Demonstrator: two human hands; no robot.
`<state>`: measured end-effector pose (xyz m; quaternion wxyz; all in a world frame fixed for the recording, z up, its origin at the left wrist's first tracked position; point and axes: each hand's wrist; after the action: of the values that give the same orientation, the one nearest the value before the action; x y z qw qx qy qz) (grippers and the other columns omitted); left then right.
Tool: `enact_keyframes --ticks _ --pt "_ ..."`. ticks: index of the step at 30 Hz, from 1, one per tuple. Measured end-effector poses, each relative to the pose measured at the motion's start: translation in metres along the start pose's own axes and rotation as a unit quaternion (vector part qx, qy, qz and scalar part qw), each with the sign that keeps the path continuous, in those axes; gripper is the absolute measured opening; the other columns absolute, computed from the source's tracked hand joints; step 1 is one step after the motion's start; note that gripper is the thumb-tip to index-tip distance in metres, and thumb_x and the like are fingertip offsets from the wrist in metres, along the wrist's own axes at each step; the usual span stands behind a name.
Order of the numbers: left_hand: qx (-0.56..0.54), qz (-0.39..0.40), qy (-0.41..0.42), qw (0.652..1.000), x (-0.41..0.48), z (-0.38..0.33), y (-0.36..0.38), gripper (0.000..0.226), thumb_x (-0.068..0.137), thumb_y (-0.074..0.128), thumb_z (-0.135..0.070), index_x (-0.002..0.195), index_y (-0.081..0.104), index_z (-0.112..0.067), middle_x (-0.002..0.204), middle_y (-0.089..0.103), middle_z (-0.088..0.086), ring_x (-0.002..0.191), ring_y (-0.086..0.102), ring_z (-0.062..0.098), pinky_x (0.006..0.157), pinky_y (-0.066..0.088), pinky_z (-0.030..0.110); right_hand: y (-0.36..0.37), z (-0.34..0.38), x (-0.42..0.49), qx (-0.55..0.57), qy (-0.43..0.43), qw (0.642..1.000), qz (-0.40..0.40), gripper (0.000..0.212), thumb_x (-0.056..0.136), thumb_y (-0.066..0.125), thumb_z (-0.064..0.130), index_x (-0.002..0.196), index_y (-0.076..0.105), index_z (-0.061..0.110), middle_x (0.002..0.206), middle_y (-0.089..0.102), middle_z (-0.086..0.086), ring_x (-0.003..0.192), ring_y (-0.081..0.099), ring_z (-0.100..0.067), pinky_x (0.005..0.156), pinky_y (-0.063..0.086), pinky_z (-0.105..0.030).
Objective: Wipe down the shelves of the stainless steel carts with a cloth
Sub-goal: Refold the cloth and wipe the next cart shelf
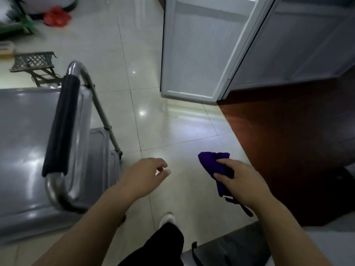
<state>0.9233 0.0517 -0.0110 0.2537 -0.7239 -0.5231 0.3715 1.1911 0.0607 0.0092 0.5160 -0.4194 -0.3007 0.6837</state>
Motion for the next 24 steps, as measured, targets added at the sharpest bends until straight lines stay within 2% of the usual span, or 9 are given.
enact_keyframes --ticks 5,10,12,14,16,19,24 --pt "0.018 -0.017 -0.009 1.0 0.104 -0.018 -0.033 0.032 0.091 0.049 -0.048 0.114 0.059 -0.029 0.104 0.062 -0.012 0.097 0.058 0.011 0.087 0.049 0.035 -0.059 -0.009 0.101 -0.037 -0.024 0.999 -0.012 0.047 0.088 0.059 0.04 0.133 0.047 0.035 0.118 0.058 0.01 0.093 0.053 -0.008 0.081 0.046 -0.029" --pt "0.033 -0.046 -0.052 0.997 0.189 -0.012 -0.069 0.031 0.09 0.048 -0.05 0.112 0.058 -0.031 0.102 0.062 -0.015 0.096 0.057 0.01 0.086 0.05 0.037 -0.096 -0.01 0.212 -0.056 -0.066 0.996 0.009 0.047 0.089 0.059 0.038 0.134 0.047 0.031 0.122 0.058 0.006 0.1 0.055 -0.011 0.082 0.044 -0.028" --pt "0.024 -0.075 -0.075 0.994 0.223 -0.005 -0.082 0.03 0.089 0.05 -0.049 0.11 0.06 -0.031 0.098 0.061 -0.016 0.092 0.057 0.007 0.083 0.05 0.034 -0.107 -0.007 0.263 -0.056 -0.081 0.995 0.02 0.047 0.088 0.06 0.038 0.133 0.048 0.033 0.12 0.059 0.007 0.098 0.055 -0.011 0.082 0.048 -0.03" --pt "0.013 -0.106 -0.105 0.989 0.254 0.002 -0.096 0.028 0.088 0.052 -0.05 0.108 0.061 -0.032 0.092 0.059 -0.018 0.087 0.057 0.005 0.078 0.049 0.03 -0.116 0.0 0.315 -0.049 -0.094 0.994 0.029 0.045 0.085 0.061 0.039 0.129 0.05 0.037 0.112 0.058 0.01 0.092 0.056 -0.011 0.075 0.053 -0.036" --pt "-0.003 -0.136 -0.142 0.981 0.282 0.009 -0.11 0.027 0.087 0.053 -0.049 0.107 0.061 -0.032 0.091 0.059 -0.018 0.085 0.057 0.004 0.077 0.049 0.03 -0.125 0.012 0.369 -0.046 -0.125 0.99 0.038 0.044 0.084 0.062 0.038 0.127 0.052 0.038 0.107 0.057 0.013 0.088 0.055 -0.011 0.071 0.054 -0.036" --pt "-0.035 -0.182 -0.202 0.962 0.317 0.014 -0.131 0.026 0.086 0.055 -0.047 0.104 0.063 -0.03 0.087 0.059 -0.017 0.082 0.059 0.005 0.078 0.049 0.03 -0.135 0.038 0.443 -0.063 -0.19 0.978 0.067 0.042 0.085 0.061 0.037 0.126 0.052 0.037 0.111 0.059 0.012 0.09 0.054 -0.01 0.076 0.05 -0.033" --pt "-0.078 -0.242 -0.271 0.928 0.355 0.028 -0.16 0.027 0.086 0.057 -0.046 0.104 0.064 -0.027 0.086 0.06 -0.017 0.078 0.058 0.0 0.07 0.044 0.024 -0.137 0.1 0.551 -0.072 -0.287 0.945 0.141 0.041 0.086 0.06 0.037 0.126 0.051 0.039 0.109 0.057 0.015 0.086 0.051 -0.005 0.071 0.047 -0.027"
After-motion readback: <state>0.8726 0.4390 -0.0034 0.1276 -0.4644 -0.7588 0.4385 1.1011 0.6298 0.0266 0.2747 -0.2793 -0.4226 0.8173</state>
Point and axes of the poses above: each hand's wrist, its own x-axis towards the middle knuckle, its own y-axis out of the palm, z = x × y
